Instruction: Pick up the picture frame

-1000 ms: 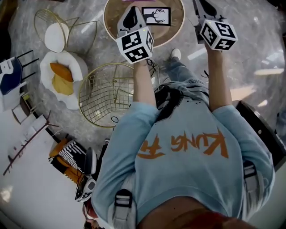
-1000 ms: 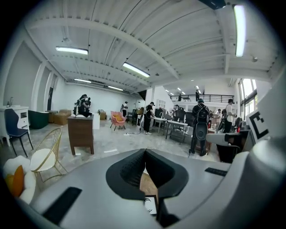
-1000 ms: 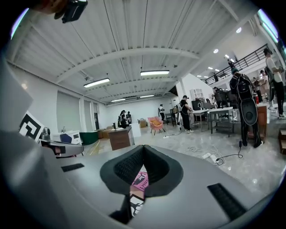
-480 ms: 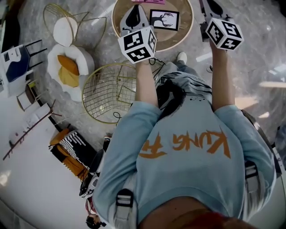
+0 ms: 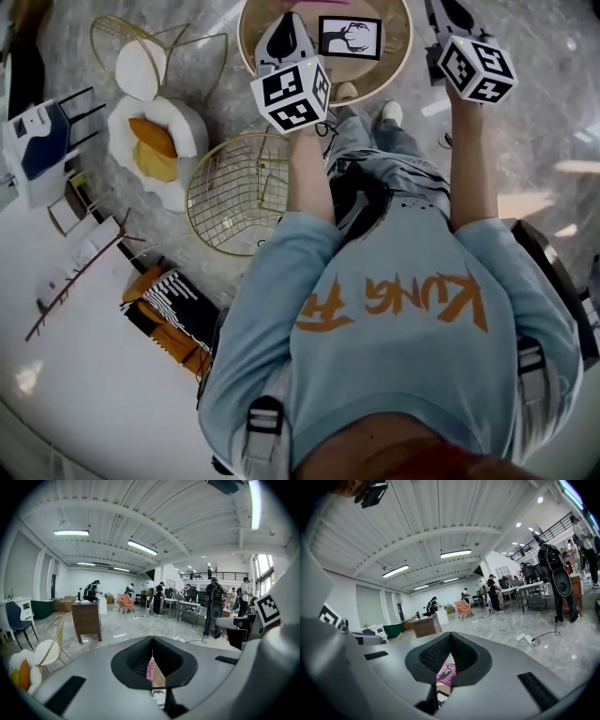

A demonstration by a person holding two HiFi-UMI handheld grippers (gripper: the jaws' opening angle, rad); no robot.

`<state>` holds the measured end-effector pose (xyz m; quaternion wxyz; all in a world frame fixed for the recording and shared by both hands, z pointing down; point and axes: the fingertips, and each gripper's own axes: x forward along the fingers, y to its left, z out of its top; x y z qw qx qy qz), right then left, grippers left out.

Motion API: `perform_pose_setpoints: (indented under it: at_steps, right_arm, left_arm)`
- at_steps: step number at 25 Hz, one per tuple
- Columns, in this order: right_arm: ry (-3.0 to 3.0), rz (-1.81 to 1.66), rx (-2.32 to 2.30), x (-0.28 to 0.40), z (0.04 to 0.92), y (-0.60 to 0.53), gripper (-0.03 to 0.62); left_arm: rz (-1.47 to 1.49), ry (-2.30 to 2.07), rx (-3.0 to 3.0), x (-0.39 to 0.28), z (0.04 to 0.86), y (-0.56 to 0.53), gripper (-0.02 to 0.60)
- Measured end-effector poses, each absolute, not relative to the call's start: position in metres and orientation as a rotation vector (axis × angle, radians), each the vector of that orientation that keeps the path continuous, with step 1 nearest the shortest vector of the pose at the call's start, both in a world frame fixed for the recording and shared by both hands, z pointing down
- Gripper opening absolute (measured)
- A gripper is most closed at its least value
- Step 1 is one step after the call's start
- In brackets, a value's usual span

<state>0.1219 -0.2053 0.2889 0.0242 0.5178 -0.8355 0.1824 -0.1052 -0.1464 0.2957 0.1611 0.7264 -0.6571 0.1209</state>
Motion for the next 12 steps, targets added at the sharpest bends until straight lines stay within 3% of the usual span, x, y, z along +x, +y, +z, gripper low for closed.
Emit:
perform_pose_setpoints:
  at_steps: [12]
  right_arm:
    - [-2.405,0.669,1.604,0.105,0.357,-0.206,-0.003]
  left_arm:
    - [0.408,-1.723,2.005,-0.127,0.373,-0.169,0.020]
